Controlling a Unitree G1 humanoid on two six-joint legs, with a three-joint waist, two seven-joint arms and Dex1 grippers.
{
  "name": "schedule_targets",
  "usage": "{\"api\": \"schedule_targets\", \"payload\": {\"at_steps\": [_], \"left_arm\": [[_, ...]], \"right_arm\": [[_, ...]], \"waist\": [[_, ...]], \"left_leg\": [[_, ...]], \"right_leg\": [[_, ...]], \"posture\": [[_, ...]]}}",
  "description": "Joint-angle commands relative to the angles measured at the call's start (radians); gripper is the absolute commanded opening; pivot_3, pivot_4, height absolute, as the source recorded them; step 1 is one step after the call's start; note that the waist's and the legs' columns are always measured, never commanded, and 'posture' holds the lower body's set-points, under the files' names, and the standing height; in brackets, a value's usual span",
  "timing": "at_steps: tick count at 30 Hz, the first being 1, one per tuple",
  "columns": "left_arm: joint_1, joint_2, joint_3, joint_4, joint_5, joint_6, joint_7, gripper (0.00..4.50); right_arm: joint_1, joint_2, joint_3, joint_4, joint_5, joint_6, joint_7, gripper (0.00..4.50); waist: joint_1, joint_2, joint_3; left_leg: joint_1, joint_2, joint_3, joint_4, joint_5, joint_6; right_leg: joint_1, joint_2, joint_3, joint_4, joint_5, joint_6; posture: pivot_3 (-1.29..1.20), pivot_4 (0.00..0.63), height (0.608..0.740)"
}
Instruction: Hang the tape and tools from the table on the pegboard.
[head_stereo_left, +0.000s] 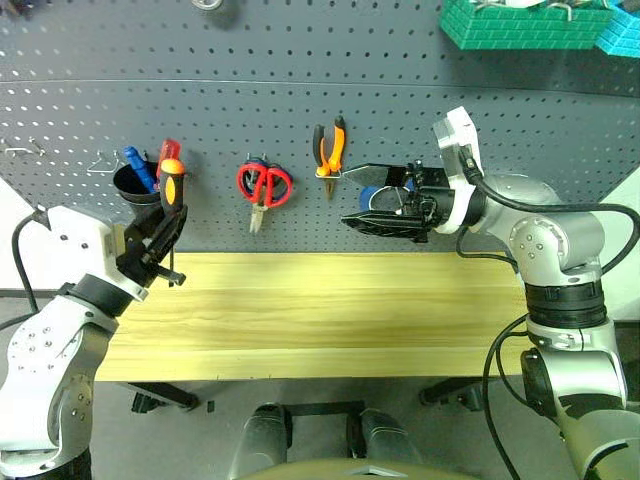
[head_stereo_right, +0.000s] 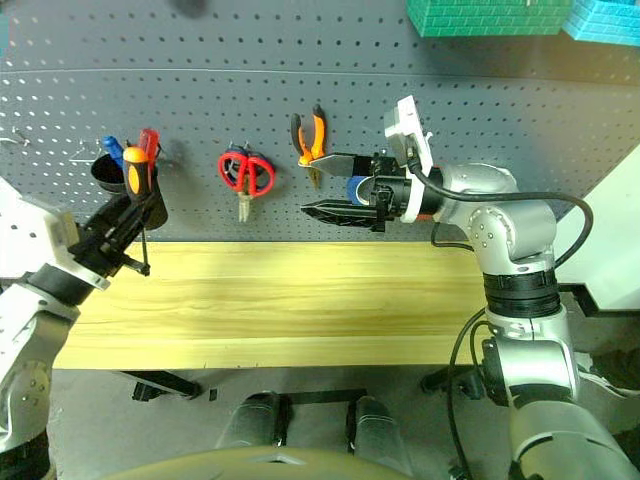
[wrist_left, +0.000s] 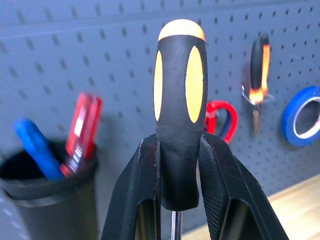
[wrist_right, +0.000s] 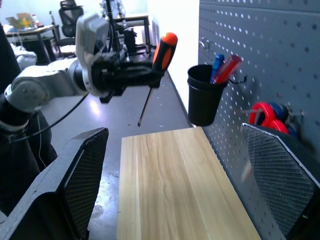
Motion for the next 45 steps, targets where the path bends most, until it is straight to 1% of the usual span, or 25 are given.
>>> {"api": "schedule_targets", "payload": {"at_steps": [1, 5, 7, 10, 15, 18, 21, 27, 30, 36, 38, 39, 45], "left_arm": [[-0.101, 0.059, 0.064, 0.009, -0.025, -0.022, 0.026, 0.70], [-0.201, 0.107, 0.042, 0.103, 0.009, -0.077, 0.003, 0.70], [-0.249, 0.143, 0.011, 0.183, 0.056, -0.144, -0.042, 0.70], [-0.337, 0.158, -0.011, 0.309, 0.064, -0.199, -0.077, 0.70], [-0.456, 0.156, -0.070, 0.523, 0.122, -0.336, -0.144, 0.70], [-0.541, 0.144, -0.096, 0.646, 0.151, -0.395, -0.142, 0.70], [-0.593, 0.137, -0.105, 0.765, 0.175, -0.452, -0.139, 0.70], [-0.651, 0.111, -0.130, 0.950, 0.199, -0.547, -0.153, 0.70], [-0.648, 0.083, -0.141, 1.002, 0.203, -0.569, -0.163, 0.70], [-0.624, 0.058, -0.145, 1.064, 0.214, -0.576, -0.153, 0.70], [-0.609, 0.058, -0.142, 1.067, 0.221, -0.573, -0.139, 1.43], [-0.601, 0.061, -0.142, 1.062, 0.220, -0.569, -0.138, 1.69], [-0.568, 0.070, -0.140, 0.995, 0.199, -0.545, -0.149, 3.73]], "right_arm": [[-0.030, -0.011, -0.017, -0.009, 0.013, -0.022, 0.003, 4.50], [-0.028, -0.005, -0.013, -0.012, 0.013, -0.028, -0.005, 4.50], [-0.036, -0.001, -0.009, -0.007, 0.011, -0.023, -0.016, 4.50], [-0.043, 0.004, -0.001, -0.007, 0.008, -0.025, -0.024, 4.50], [-0.053, 0.003, -0.002, -0.012, 0.017, -0.016, -0.034, 4.50], [-0.052, -0.002, -0.001, -0.020, 0.015, -0.013, -0.041, 4.50], [-0.042, -0.008, -0.003, -0.034, 0.017, -0.009, -0.049, 4.50], [-0.024, -0.018, 0.001, -0.050, 0.007, -0.011, -0.065, 4.50], [-0.011, -0.024, 0.011, -0.067, -0.004, -0.017, -0.072, 4.50], [0.007, -0.037, 0.012, -0.085, -0.005, -0.018, -0.085, 4.50], [0.009, -0.040, 0.011, -0.089, -0.003, -0.017, -0.090, 4.50], [0.009, -0.042, 0.010, -0.090, -0.002, -0.016, -0.092, 4.50], [0.014, -0.053, 0.013, -0.085, -0.003, -0.020, -0.088, 4.50]], "waist": [[0.012, 0.000, -0.003], [0.018, 0.002, -0.005], [0.018, 0.001, -0.005], [0.018, 0.002, -0.005], [0.017, 0.002, -0.006], [0.016, 0.002, -0.006], [0.016, 0.002, -0.006], [0.013, 0.002, -0.005], [0.013, 0.002, -0.005], [0.013, 0.002, -0.005], [0.009, 0.002, -0.005], [0.007, 0.002, -0.005], [0.007, 0.002, -0.005]], "left_leg": [[0.000, 0.000, 0.000, 0.000, 0.000, 0.000], [0.007, 0.000, 0.001, -0.001, 0.000, 0.000], [0.008, 0.000, 0.001, -0.001, 0.000, 0.000], [0.009, 0.000, 0.001, -0.001, 0.000, 0.000], [0.009, 0.000, 0.001, -0.001, 0.000, 0.000], [0.009, 0.000, 0.001, -0.001, 0.000, 0.000], [0.009, 0.000, 0.001, -0.001, 0.000, 0.000], [0.009, 0.000, 0.001, -0.001, 0.000, 0.000], [0.009, 0.000, 0.001, -0.001, 0.000, 0.000], [0.009, 0.000, 0.001, 0.000, 0.000, 0.000], [0.009, 0.000, 0.001, 0.000, 0.000, 0.000], [0.009, 0.000, 0.001, -0.001, 0.000, 0.000], [0.009, 0.001, 0.001, -0.001, 0.000, 0.000]], "right_leg": [[0.000, 0.000, 0.000, 0.001, 0.000, 0.000], [0.007, 0.000, 0.000, -0.001, 0.000, 0.000], [0.008, 0.000, 0.000, -0.001, 0.000, 0.000], [0.009, 0.000, 0.000, -0.001, 0.000, 0.000], [0.009, 0.000, 0.000, -0.001, 0.000, 0.001], [0.009, 0.000, 0.000, -0.001, 0.001, 0.001], [0.009, 0.000, 0.000, -0.001, 0.001, 0.002], [0.009, 0.000, 0.000, 0.000, 0.001, 0.003], [0.009, 0.000, 0.000, 0.000, 0.001, 0.003], [0.009, 0.000, 0.000, 0.001, 0.001, 0.003], [0.009, 0.000, 0.000, 0.001, 0.001, 0.003], [0.009, 0.000, 0.000, 0.001, 0.001, 0.003], [0.009, 0.000, 0.000, 0.001, 0.001, 0.002]], "posture": [[0.30, 0.023, 0.740], [0.30, 0.024, 0.740], [0.29, 0.026, 0.740], [0.29, 0.030, 0.740], [0.27, 0.042, 0.740], [0.26, 0.050, 0.740], [0.25, 0.053, 0.740], [0.24, 0.064, 0.740], [0.23, 0.070, 0.740], [0.22, 0.077, 0.740], [0.21, 0.082, 0.740], [0.21, 0.083, 0.740], [0.21, 0.084, 0.740]]}}
